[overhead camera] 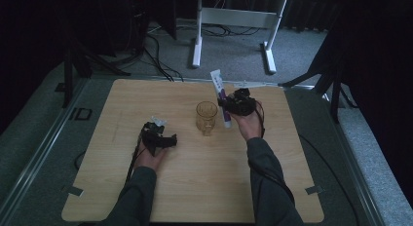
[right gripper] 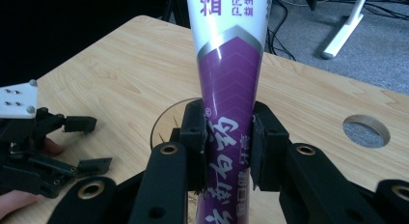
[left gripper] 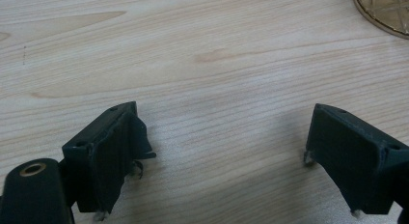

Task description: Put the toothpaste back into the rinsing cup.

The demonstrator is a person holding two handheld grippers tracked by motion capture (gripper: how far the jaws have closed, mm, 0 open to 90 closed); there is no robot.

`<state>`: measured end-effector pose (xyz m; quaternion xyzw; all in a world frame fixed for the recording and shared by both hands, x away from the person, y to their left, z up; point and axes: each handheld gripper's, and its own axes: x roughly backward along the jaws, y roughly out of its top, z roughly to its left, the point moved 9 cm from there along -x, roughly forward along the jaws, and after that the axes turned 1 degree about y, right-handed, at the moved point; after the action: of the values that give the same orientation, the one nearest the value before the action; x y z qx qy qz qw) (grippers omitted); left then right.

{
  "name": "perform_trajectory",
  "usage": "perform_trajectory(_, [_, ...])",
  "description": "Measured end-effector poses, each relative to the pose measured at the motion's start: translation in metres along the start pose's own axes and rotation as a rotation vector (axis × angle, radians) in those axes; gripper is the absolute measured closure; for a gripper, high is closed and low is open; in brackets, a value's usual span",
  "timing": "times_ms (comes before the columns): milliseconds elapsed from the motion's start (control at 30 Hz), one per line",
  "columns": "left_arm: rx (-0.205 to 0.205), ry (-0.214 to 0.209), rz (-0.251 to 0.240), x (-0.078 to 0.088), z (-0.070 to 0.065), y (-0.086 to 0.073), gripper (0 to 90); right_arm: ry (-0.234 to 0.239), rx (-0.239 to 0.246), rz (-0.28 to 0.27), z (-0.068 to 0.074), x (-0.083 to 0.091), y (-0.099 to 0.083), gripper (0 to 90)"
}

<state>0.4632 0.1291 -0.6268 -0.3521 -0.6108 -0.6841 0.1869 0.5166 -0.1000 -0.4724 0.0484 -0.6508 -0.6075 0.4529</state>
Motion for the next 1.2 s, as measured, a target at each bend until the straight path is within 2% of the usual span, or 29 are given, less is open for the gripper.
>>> perform_trajectory(300, [0.001, 0.001, 0.001, 0.0, 0.0, 0.0, 11.8, -0.003, -0.002, -0.014, 0.001, -0.003, 0.006, 71.5])
perform_trajectory(533, [0.002, 0.001, 0.0, 0.0, 0.0, 0.0, 11.8, -0.014, 0.015, -0.011, 0.0, -0.003, 0.009, 71.5])
perform_trajectory(700, [0.002, 0.001, 0.0, 0.0, 0.0, 0.0, 11.8, -0.018, 0.018, -0.031, -0.001, -0.002, 0.013, 71.5])
perform_trajectory(1200, [0.004, 0.002, 0.0, 0.0, 0.0, 0.0, 11.8, -0.02, 0.044, -0.052, 0.006, -0.003, 0.031, 71.5])
